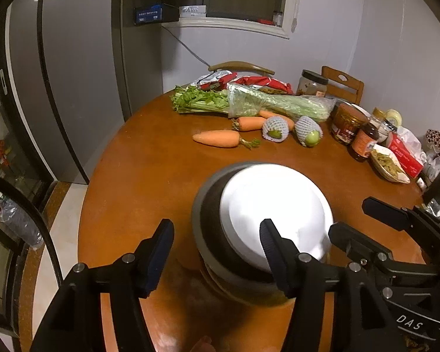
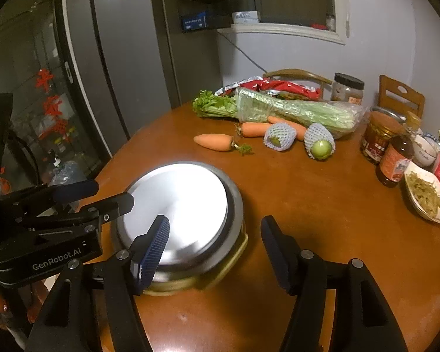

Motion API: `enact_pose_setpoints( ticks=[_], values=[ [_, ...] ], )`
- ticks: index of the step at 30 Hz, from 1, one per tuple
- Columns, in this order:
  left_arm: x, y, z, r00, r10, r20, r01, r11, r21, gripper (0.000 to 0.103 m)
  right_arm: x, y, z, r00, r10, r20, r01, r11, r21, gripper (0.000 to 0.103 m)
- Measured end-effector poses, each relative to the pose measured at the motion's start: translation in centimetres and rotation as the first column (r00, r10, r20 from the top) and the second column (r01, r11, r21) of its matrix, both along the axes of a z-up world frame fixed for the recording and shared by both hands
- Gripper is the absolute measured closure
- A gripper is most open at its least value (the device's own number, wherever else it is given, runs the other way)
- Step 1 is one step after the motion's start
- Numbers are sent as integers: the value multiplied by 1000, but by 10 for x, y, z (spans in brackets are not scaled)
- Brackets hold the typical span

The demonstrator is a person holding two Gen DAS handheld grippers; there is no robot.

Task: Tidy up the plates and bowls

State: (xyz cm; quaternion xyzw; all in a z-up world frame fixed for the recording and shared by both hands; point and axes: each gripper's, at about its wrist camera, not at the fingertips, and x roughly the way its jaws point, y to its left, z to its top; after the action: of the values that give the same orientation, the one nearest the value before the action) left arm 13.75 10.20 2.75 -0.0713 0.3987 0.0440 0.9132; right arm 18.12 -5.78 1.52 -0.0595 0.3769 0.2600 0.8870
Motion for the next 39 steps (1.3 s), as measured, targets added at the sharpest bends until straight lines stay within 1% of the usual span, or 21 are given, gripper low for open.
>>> enact_pose_setpoints(
  ticks=[4,9,18,22,28,39],
  values=[
    [-21,-8,-4,1000,0,-2,0,1000,-4,42,-20,-7,1,1000,-8,11,8,1000,-4,35],
    [-47,-18,-13,1000,-7,-14,7,1000,-1,41,-52,-18,-7,1000,-22,11,22,1000,-8,35],
    [-89,-30,-23,1000,-7,0,7,1000,3,40,-99,-29,-14,999,-27,35,28,1000,-14,35],
    [-101,-32,-24,1000,5,2,-5,1000,17,40,-113,-32,-18,999,-33,38,34,999,-13,35],
    [-110,-37,-24,1000,-5,10,5,1000,23,39,-129,-35,-19,998,-30,46,31,999,-20,35],
    [-117,-43,-20,1000,-10,20,10,999,36,39,-137,-43,-15,997,-56,60,57,998,-21,35]
  ],
)
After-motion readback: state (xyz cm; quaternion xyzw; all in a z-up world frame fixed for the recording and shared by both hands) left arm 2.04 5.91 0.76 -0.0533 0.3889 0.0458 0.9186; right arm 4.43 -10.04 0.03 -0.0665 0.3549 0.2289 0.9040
